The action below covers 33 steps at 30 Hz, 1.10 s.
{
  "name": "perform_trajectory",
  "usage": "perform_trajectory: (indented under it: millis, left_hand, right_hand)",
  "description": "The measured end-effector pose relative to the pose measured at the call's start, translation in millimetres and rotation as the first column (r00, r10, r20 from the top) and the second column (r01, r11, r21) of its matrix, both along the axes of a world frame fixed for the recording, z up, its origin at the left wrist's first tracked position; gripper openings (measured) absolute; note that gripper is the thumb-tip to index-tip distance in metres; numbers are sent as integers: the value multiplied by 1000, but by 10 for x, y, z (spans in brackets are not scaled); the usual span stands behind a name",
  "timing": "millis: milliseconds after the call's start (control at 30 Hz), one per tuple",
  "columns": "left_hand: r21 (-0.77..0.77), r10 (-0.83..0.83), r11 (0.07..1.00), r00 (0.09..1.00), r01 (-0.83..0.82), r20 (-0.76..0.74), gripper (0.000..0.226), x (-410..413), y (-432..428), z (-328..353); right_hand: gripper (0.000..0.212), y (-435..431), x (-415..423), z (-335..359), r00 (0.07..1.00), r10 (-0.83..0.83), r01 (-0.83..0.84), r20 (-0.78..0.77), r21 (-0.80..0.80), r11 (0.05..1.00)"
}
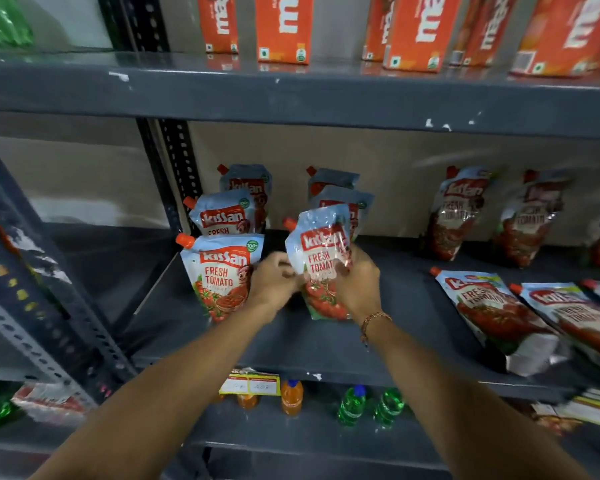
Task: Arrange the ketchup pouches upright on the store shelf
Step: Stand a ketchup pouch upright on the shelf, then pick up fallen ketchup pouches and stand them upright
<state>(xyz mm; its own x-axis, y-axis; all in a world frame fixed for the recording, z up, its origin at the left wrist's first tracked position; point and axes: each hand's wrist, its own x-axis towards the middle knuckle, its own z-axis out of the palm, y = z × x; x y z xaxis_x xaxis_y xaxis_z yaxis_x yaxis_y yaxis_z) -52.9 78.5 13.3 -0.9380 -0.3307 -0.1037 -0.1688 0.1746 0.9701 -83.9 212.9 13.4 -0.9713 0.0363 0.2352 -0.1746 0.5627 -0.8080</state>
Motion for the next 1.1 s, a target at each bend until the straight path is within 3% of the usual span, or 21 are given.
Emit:
perform_trajectory:
  millis: [100, 167, 233, 300, 367, 433, 500, 567, 667, 767, 933, 1033, 1100]
  left_hand:
    - [-225, -38, 974, 996, 19, -77, 27, -16, 19, -34]
    - [-344, 13, 939, 999, -30, -51, 22, 33, 62, -122]
    - [-366, 89, 924, 993, -109, -72, 25, 76, 158, -211]
    - [-295, 200, 932, 977, -212, -70, 41, 101, 313, -272]
    - [-38, 411, 912, 908, -409, 84, 54, 115, 554, -304]
    - [253, 465, 806, 838, -534, 287, 51, 103, 816, -342]
    - [390, 345, 802, 884, -452, 314, 35, 59, 1098, -341]
    - [467, 213, 818, 931, -335, 295, 15, -15, 1396, -257]
    - [511, 40, 834, 946, -208, 320, 19, -208, 1854, -134]
    - [487, -97, 863, 906, -130, 413, 21, -407, 2253, -138]
    - [462, -270, 887, 820, 8, 504, 24, -597, 2772, -122]
    - [443, -297, 896, 789, 36, 537, 19, -631, 2927, -118]
    - [374, -236, 927, 827, 34, 510, 13, -647, 2969, -112]
  right_hand:
    - [31, 70, 65, -70, 1000, -2, 6, 22, -180, 984]
    - [28, 91, 89, -128, 990, 15, 15, 139, -213, 977]
    - [28, 141, 80, -141, 985, 36, -2, 171, -196, 981]
    - [28, 187, 47, -110, 983, 64, -40, 171, -144, 989]
    - [32, 291, 21, -107, 975, 104, -89, 195, -87, 992]
    - [39, 447, -9, -72, 974, 106, -109, 200, 5, 994]
    - [44, 709, -84, -21, 987, 58, -85, 152, 183, 979]
    - [45, 1042, -191, 26, 991, -16, -43, 132, 434, 900]
    - [42, 1609, -312, 164, 934, -269, 38, 237, 681, 731]
    - [44, 2146, -364, 222, 873, -320, -1, 369, 657, 754]
    - [51, 2685, -412, 229, 801, -168, -187, 575, 505, 843]
    - [44, 2808, -462, 215, 803, -137, -143, 581, 409, 901]
    - [39, 2873, -482, 240, 827, -137, -68, 544, 341, 938]
